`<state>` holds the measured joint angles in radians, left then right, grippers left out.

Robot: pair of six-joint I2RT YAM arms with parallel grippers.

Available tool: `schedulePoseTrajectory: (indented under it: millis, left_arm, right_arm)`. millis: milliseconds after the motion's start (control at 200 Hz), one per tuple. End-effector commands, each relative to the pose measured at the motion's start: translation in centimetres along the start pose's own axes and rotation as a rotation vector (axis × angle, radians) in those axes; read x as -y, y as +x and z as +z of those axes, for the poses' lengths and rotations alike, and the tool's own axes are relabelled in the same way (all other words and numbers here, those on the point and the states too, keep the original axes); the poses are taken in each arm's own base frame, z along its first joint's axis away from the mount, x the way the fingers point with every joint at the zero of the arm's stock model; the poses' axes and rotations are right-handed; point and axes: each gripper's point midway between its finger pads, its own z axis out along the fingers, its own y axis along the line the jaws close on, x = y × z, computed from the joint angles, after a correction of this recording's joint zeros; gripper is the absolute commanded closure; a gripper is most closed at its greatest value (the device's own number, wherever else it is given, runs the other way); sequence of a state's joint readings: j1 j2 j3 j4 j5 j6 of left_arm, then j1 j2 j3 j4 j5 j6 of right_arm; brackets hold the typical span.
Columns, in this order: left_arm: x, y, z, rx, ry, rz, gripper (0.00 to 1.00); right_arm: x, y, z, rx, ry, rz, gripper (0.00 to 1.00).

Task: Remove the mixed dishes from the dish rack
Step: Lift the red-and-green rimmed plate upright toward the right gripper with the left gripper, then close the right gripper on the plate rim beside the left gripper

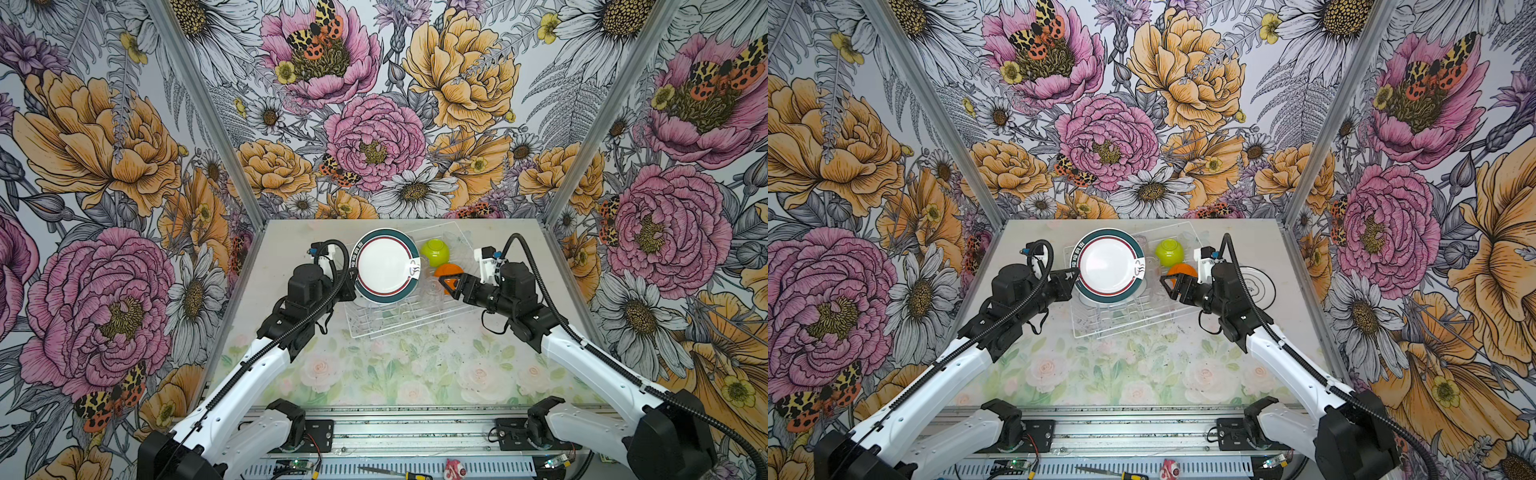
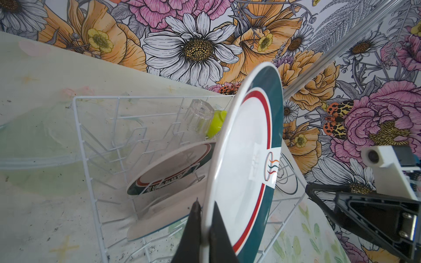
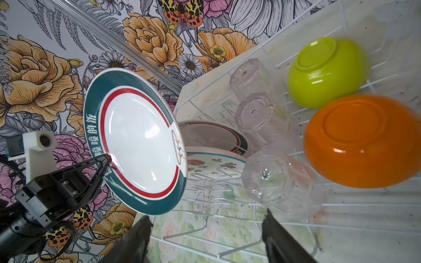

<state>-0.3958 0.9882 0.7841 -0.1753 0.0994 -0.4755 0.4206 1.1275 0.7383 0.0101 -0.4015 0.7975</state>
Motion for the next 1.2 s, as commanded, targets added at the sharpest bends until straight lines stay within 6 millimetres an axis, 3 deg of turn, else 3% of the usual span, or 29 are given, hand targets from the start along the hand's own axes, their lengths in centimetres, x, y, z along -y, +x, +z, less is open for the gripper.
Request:
schedulePoseTrajectory:
  millis: [0, 455, 666, 1086, 1196]
  left_arm:
    - [3.4, -3.7, -0.7, 0.086, 0.135, -0.038, 1.0]
    - [5.2, -3.7, 0.1, 0.14, 0.272, -0.123, 1.0]
    - [5.5, -2.8, 0.4, 0.131, 0.273, -0.123, 1.0]
    - [6.0, -3.1, -0.6, 0.163, 0.281, -0.117, 1.0]
    - [6.3, -3.3, -1.0, 0.172, 0.291, -0.113, 1.0]
  right_arm:
    - [-2.6, -1.9, 0.4, 0.065, -0.088, -0.011, 0.23]
    - [-4.4, -1.3, 2.2, 0.107, -0.159, -0.035, 0.27]
    - [-5.1, -1.8, 1.6, 0.137, -0.171, -0.05, 0.35]
    - [-5.6, -2.3, 1.9, 0.147, -0.172, -0.054, 0.49]
    - [-5.7, -2.4, 1.9, 0.15, -0.17, -0.055, 0.59]
